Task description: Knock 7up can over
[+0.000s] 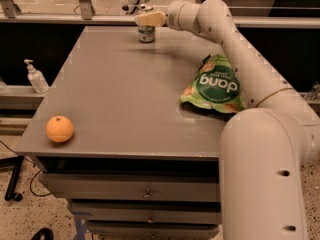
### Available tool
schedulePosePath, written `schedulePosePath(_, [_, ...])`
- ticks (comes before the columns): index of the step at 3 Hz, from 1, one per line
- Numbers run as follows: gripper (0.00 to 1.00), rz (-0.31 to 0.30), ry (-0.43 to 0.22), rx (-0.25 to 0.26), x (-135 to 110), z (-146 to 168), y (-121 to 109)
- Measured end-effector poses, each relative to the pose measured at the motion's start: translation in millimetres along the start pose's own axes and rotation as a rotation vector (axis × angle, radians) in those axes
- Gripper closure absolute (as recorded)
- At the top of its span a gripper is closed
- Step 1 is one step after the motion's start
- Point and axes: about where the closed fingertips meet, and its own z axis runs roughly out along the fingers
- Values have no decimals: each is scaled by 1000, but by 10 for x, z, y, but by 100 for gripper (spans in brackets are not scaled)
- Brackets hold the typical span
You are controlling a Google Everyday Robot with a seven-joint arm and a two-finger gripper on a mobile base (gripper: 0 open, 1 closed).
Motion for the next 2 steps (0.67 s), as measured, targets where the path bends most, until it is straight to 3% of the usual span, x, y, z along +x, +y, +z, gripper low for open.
schedulePosePath(1, [0, -21, -1, -54, -31, 201, 157])
schedulePosePath(2, [18, -41, 11, -110, -35, 354, 328])
